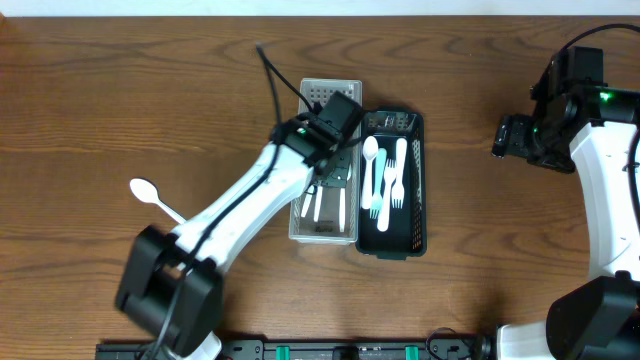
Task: Pack container
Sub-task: 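Place the third spoon into the clear tray and release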
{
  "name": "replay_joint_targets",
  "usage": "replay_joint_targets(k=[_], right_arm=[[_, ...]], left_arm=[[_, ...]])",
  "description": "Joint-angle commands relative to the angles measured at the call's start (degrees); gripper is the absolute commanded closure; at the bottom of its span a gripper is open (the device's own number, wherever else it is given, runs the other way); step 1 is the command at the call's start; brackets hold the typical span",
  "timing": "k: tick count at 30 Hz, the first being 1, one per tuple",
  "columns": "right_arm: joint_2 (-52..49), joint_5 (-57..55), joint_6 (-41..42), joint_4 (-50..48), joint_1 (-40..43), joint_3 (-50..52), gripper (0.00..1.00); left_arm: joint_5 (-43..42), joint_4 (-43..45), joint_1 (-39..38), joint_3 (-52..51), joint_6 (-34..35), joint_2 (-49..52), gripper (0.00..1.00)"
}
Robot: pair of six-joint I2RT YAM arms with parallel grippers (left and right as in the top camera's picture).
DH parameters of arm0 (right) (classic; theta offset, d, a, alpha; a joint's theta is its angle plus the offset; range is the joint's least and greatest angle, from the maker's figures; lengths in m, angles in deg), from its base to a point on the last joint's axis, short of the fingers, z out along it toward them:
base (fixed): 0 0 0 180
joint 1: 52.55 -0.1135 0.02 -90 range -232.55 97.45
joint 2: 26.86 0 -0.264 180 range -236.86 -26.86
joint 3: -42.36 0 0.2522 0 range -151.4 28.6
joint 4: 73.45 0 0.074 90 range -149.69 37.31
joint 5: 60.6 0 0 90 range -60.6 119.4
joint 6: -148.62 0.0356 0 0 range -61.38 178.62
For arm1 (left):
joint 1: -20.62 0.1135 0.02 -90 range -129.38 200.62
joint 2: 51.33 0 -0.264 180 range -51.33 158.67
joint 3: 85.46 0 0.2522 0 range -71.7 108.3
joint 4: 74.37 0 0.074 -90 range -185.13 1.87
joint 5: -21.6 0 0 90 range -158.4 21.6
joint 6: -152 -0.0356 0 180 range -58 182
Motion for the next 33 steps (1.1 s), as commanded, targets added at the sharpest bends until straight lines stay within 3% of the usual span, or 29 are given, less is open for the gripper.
replay_joint_targets(k=[1,4,9,15,18,25,33], right_arm=[[-0.3,0.2,-0.2,0.2,-0.3,0.1,0.18],[-0.3,0.2,-0.2,0.2,-0.3,0.1,0.18],[-0.3,0.2,-0.2,0.3,-0.3,0.1,0.17],[-0.3,0.2,-0.3,0.3,-0.2,0.1,0.16],[-0.3,0.2,-0.5,0.4,-0.3,0.1,0.16],[-0.3,0.2,-0.9,1.0,-0.3,0.1,0.16],[-0.3,0.2,-1.2,1.5,-0.3,0.1,0.15]], left_arm=[[-0.4,-0.4,0.1,0.2,-0.6,1.4,0.84],[-0.3,-0.5,0.1,0.5,-2.7,0.9,0.6],[1.7,-3.6,0.3,2.9,-5.6,-2.8,0.57],[13.5,-9.1,4.7,4.2,-1.8,-13.1,0.54],[15.1,-13.0,10.7,4.2,2.4,-17.9,0.54],[14.7,-20.5,32.1,2.0,15.5,-21.7,0.33],[8.6,-11.1,49.9,-9.8,16.2,-19.6,0.22]])
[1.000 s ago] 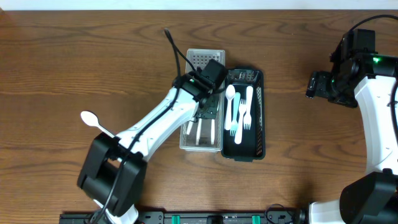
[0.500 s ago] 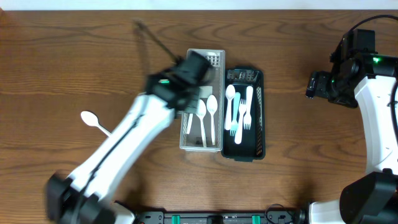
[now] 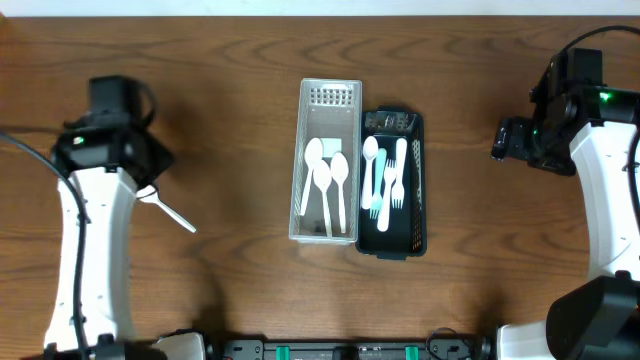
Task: Pack container
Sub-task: 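Place the third spoon into the clear tray and release, then move the left gripper to the last spoon and grasp it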
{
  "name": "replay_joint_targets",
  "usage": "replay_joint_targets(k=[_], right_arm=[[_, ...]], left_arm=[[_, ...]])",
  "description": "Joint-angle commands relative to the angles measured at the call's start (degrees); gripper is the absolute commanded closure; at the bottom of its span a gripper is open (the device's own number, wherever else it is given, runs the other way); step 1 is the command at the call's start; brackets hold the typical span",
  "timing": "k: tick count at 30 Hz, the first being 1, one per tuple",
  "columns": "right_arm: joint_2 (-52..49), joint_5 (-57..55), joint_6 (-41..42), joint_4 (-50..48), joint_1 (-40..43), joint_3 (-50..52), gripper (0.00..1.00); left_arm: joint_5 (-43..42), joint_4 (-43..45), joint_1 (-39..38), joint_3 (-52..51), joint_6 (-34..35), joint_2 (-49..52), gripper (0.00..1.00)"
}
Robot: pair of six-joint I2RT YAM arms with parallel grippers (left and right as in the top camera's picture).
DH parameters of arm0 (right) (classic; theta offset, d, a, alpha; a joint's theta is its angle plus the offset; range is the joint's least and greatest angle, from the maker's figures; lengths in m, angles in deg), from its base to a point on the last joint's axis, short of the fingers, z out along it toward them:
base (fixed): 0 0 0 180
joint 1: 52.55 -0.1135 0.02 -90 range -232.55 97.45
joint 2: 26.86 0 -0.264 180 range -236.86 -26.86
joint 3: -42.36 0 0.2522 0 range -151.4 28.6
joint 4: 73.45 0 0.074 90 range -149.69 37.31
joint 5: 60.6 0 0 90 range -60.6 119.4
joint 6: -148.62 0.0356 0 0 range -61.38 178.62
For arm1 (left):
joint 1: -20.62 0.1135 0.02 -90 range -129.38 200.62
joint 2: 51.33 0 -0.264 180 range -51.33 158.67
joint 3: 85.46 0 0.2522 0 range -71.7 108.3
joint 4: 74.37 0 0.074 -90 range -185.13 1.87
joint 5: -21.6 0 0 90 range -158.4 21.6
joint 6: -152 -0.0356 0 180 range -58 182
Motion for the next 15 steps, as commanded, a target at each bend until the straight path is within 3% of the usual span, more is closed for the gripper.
replay_joint_targets(k=[1,8,15], right_arm=[[-0.3,0.2,-1.1,0.2,-0.3,0.1,0.15],[-0.3,0.2,-1.3,0.2,-0.3,0.1,0.15],[-0.3,0.2,-1.3,0.2,-0.3,0.1,0.15]], left_arm=[[-2.1,3.3,4.5,-5.5,2.0,2.0,0.2],[-4.1,12.6,7.1,-13.9,1.2,7.8,0.14],[-10.1,18.2,7.0,-14.5,-2.9,16.5,0.13]])
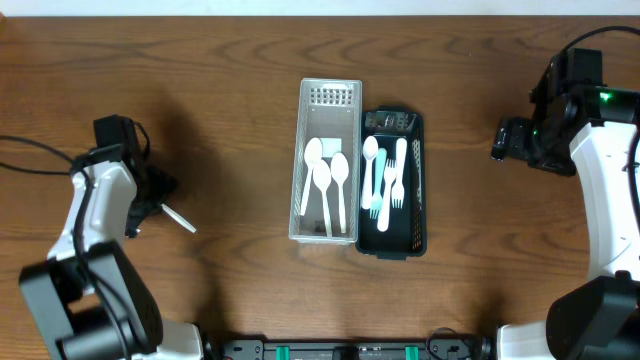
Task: Pack container
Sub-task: 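Move the left gripper to the last spoon and grasp it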
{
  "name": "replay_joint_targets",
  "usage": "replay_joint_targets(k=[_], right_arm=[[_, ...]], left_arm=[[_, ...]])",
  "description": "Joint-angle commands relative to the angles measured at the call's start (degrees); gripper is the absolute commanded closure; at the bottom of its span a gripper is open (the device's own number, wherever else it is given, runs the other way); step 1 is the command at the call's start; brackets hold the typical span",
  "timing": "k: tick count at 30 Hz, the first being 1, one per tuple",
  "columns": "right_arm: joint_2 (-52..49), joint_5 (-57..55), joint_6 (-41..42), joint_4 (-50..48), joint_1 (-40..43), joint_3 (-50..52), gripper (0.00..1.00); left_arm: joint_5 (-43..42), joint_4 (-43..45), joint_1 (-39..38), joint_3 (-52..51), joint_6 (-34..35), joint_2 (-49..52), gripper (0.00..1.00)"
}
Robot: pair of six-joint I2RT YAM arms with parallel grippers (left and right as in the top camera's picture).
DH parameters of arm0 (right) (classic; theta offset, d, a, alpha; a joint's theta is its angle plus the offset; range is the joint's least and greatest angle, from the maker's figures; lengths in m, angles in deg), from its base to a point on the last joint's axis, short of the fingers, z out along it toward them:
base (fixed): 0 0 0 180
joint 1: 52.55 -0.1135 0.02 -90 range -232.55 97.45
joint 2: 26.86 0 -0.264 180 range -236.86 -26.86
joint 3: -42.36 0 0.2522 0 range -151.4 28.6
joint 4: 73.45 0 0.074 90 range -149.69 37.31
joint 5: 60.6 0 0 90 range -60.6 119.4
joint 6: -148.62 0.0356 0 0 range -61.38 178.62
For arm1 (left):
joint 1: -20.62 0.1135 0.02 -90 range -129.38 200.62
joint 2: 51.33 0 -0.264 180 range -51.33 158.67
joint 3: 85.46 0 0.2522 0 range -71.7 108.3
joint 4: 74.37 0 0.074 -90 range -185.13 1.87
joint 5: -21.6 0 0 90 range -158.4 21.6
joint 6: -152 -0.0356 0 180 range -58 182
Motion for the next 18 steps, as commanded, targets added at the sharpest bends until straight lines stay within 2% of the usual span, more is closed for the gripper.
replay_joint_targets(k=[1,14,15,18], right_arm=[[-0.3,0.2,-1.1,0.1,-0.3,0.1,0.15],[-0.3,0.2,-1.3,0.1,-0.3,0.1,0.15],[-0.3,0.2,-1.3,0.1,-0.3,0.1,0.15],[-0.3,0.2,-1.3,0.1,-0.2,0.1,0.15]], left_arm=[[-3.4,1.2,0.1,-0.2,-2.4,4.0,0.13],[-4.6,3.3,0.1,-0.2,-3.0,12.7,0.13],[-4.6,3.3,0.1,-0.2,-3.0,12.7,0.15],[-4.6,3.0,0.1,-0.2,-3.0,12.6,0.3]])
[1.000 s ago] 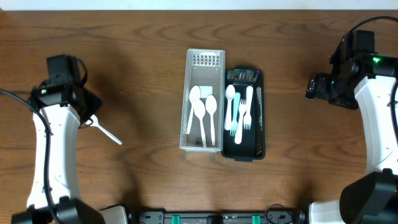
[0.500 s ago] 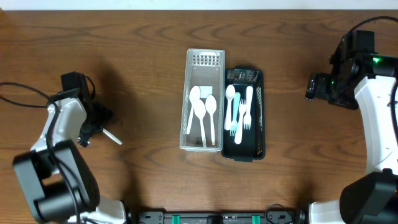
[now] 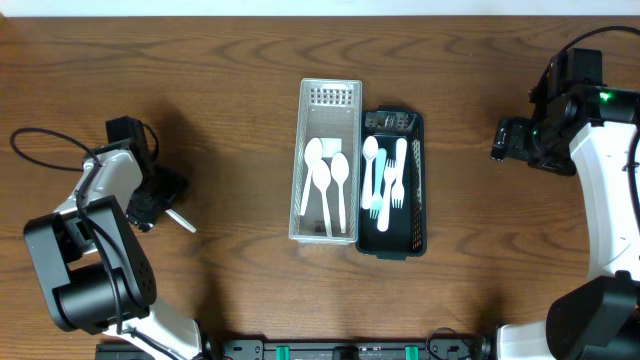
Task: Pack container
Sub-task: 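Move the left gripper to the last spoon and grasp it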
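Note:
A white plastic spoon lies on the table at the left. Only its handle (image 3: 182, 220) shows, because my left gripper (image 3: 157, 197) sits low over the bowl end with its dark fingers spread on either side. The clear white container (image 3: 330, 92) in the middle holds three white spoons (image 3: 326, 182). Beside it, the black container (image 3: 419, 190) holds a white spoon (image 3: 371, 160), white forks (image 3: 398, 180) and a pale blue piece. My right gripper (image 3: 502, 140) hangs far right, away from both containers; its jaws cannot be made out.
The two containers stand side by side, touching, in the middle of the wooden table. A black cable (image 3: 40, 140) loops off the left arm near the table's left edge. The right arm's white links (image 3: 610, 190) run down the right side.
My left wrist has turned and shifted slightly right and down over the loose spoon's bowl, and the arm is folded closer in. The spoon handle, containers and right arm are unchanged.
My left gripper first reached over the clear container while a spoon lay on the table at left. Then the arm was back at the left above that spoon, and three spoons showed in the container. It was lower at the spoon after that, and now sits over its bowl.

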{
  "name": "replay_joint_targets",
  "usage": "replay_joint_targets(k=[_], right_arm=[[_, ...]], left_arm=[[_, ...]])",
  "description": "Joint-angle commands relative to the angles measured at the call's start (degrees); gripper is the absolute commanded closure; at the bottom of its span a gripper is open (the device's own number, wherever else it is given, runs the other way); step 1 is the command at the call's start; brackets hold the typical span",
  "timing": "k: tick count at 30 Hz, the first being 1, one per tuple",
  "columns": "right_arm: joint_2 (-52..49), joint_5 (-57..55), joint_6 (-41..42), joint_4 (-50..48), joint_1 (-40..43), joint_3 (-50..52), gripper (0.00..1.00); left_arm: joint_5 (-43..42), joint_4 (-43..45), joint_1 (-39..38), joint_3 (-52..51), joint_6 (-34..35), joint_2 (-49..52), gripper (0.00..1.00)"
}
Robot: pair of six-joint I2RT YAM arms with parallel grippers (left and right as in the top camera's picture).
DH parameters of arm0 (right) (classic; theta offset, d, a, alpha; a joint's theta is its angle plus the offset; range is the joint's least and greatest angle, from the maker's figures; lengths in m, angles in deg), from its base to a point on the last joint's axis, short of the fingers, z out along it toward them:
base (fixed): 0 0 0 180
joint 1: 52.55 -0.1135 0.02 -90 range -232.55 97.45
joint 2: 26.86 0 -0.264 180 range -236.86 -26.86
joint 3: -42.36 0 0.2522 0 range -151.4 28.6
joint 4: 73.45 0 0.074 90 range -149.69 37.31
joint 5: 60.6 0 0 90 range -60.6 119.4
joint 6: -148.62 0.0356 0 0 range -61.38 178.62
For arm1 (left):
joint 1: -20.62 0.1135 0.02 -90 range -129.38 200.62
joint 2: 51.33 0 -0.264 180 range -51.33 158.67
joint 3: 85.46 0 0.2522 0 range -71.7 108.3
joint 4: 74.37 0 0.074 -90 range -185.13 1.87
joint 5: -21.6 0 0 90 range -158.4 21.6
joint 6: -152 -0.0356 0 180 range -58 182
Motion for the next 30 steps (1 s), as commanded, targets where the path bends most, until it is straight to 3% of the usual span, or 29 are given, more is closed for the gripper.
replay_joint_targets(k=[1,5,17,30], right_arm=[[-0.3,0.2,-1.1,0.1,-0.2,0.1,0.15],[-0.3,0.2,-1.1,0.3,-0.2,0.1,0.15],[-0.3,0.2,-1.1,0.9,-0.2,0.1,0.15],[-0.3,0.2,-1.0,0.9,-0.3,0.1,0.15]], left_arm=[[0.8,-0.8,0.0,-1.5,-0.9,3.5,0.34],[0.9,-1.4,0.0,-1.5,-0.9,3.5,0.56],[0.9,-2.0,0.0,-1.5,-0.9,3.5,0.94],[0.9,-4.3,-0.5,-0.6,-2.6,0.1,0.94]])
